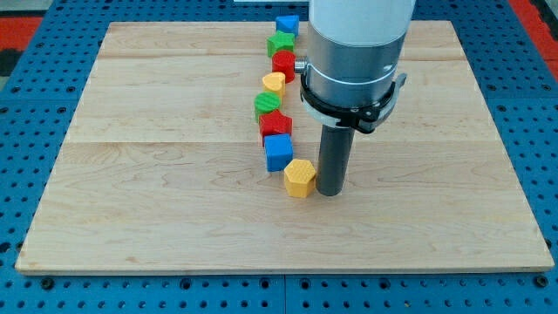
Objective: Move the arm left to the green circle
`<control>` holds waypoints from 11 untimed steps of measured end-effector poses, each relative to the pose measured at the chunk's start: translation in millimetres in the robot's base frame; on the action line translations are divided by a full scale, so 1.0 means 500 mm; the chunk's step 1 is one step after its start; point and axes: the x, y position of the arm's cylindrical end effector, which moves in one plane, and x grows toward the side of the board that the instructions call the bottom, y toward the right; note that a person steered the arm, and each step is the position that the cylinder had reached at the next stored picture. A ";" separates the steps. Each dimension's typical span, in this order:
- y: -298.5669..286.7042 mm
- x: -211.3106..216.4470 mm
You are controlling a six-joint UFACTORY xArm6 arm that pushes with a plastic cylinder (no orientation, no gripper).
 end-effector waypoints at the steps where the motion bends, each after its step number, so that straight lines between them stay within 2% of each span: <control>1: -0.024 0.000; 3: -0.046 0.014; 4: -0.043 0.072; 5: -0.156 0.067; 6: -0.268 0.034; 8: -0.251 -0.214; 9: -0.272 -0.241; 11: -0.207 -0.248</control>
